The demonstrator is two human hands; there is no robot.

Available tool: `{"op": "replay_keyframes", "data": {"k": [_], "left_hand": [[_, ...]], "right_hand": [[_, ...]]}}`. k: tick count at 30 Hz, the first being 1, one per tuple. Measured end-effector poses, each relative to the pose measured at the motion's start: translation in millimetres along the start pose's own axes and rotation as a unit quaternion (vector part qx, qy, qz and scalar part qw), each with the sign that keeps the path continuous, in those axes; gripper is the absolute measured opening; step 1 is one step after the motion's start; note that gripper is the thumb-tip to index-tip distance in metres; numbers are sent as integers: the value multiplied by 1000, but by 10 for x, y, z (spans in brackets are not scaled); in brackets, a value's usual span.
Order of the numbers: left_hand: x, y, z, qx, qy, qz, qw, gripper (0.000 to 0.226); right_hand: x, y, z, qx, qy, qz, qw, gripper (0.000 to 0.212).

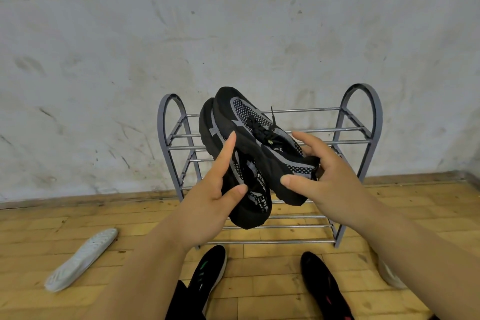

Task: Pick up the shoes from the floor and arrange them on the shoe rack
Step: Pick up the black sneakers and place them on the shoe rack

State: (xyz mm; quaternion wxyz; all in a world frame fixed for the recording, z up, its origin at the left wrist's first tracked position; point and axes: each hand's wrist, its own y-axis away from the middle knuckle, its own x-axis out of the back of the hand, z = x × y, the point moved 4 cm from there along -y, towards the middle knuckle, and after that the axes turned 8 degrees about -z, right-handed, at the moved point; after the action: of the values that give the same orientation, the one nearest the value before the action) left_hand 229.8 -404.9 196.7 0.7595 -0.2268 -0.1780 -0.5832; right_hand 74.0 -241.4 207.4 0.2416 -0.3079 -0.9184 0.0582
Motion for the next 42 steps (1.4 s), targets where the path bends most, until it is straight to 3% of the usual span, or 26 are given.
{"op": "replay_keyframes", "data": {"k": [11, 18, 25, 34, 42], "left_hand": [[-61, 49, 87, -23, 47, -31, 998, 72], [-112, 54, 103, -22, 135, -22, 990, 56], [-144, 8, 186, -41, 78, -9, 996, 57], [-141, -45, 124, -25, 39, 48, 998, 24], [-180, -140, 75, -12, 121, 155, 980, 17]], "right_hand": [[-105, -62, -24, 10, -23, -56, 998, 81], [-75, -76, -23, 27, -12, -66, 997, 91], [-54, -65, -116, 42, -20, -59, 997, 90], [-11, -39, -161, 35, 43, -69, 996, 94], [33, -24, -131, 41, -8, -66, 997, 72]]}}
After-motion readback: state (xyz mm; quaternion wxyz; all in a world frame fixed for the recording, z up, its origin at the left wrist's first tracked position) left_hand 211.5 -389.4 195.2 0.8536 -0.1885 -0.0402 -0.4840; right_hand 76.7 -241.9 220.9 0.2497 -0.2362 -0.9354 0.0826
